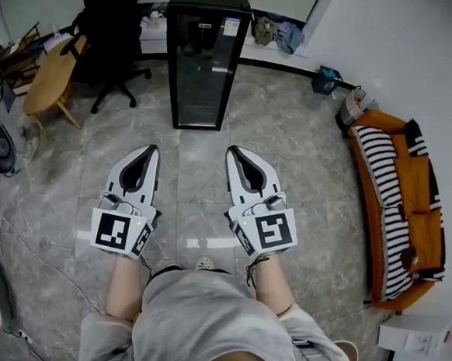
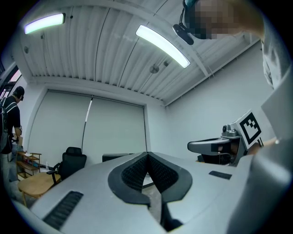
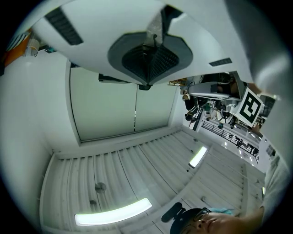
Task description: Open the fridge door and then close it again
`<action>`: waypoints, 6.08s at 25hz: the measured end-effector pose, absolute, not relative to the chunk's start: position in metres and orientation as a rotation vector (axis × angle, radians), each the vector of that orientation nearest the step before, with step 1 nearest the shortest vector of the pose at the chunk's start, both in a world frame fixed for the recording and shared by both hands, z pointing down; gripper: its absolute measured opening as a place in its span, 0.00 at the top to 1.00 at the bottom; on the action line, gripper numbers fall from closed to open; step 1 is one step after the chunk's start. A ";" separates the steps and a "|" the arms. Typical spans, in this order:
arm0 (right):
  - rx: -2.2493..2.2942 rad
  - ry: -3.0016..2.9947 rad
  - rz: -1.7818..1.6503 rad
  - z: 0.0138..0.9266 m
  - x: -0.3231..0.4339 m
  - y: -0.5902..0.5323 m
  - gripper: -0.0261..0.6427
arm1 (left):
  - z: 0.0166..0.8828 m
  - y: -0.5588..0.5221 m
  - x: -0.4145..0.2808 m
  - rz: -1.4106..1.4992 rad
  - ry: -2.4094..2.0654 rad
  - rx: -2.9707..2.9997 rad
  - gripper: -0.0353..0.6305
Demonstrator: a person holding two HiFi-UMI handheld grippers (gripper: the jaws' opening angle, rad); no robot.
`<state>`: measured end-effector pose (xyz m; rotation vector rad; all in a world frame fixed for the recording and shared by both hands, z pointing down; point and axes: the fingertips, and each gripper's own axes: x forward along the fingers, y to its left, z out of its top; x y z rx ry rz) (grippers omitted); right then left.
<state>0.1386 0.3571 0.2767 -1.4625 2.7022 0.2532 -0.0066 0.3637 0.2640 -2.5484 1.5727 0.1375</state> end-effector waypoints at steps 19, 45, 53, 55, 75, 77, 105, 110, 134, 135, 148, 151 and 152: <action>-1.444 2.703 0.203 0.290 0.132 0.276 0.92 | 0.270 0.287 -0.016 0.140 1.579 -2.530 0.93; -1.618 2.636 0.200 0.297 0.055 0.082 0.92 | 0.280 0.076 -0.096 0.157 1.434 -2.654 0.93; -1.611 2.650 0.170 0.307 0.055 0.029 0.92 | 0.288 0.026 -0.093 0.124 1.444 -2.660 0.93; -1.602 2.653 0.163 0.308 0.053 0.011 0.92 | 0.289 0.010 -0.094 0.117 1.452 -2.655 0.93; -1.461 2.771 0.154 0.320 0.058 -0.158 0.92 | 0.298 -0.145 -0.090 0.100 1.619 -2.593 0.93; -1.457 2.784 0.152 0.324 0.058 -0.166 0.92 | 0.304 -0.153 -0.087 0.084 1.624 -2.601 0.93; -1.667 2.766 -0.132 0.405 0.053 -0.260 0.92 | 0.395 -0.248 -0.109 -0.184 1.581 -2.760 0.93; -1.677 2.775 -0.189 0.421 0.043 -0.269 0.92 | 0.423 -0.260 -0.120 -0.236 1.596 -2.827 0.93; -1.852 2.754 -0.199 0.440 0.049 -0.284 0.92 | 0.551 -0.384 -0.141 -0.663 1.413 -3.003 0.73; -1.863 2.751 -0.197 0.441 0.051 -0.285 0.92 | 0.554 -0.388 -0.140 -0.669 1.406 -3.008 0.72; -1.962 2.689 -0.216 0.446 0.065 -0.282 0.92 | 0.562 -0.404 -0.132 -0.639 1.343 -3.062 0.75; -1.958 2.691 -0.216 0.446 0.063 -0.278 0.92 | 0.563 -0.403 -0.132 -0.657 1.330 -3.084 0.77; -1.955 2.695 -0.213 0.445 0.062 -0.277 0.92 | 0.563 -0.402 -0.132 -0.661 1.331 -3.085 0.77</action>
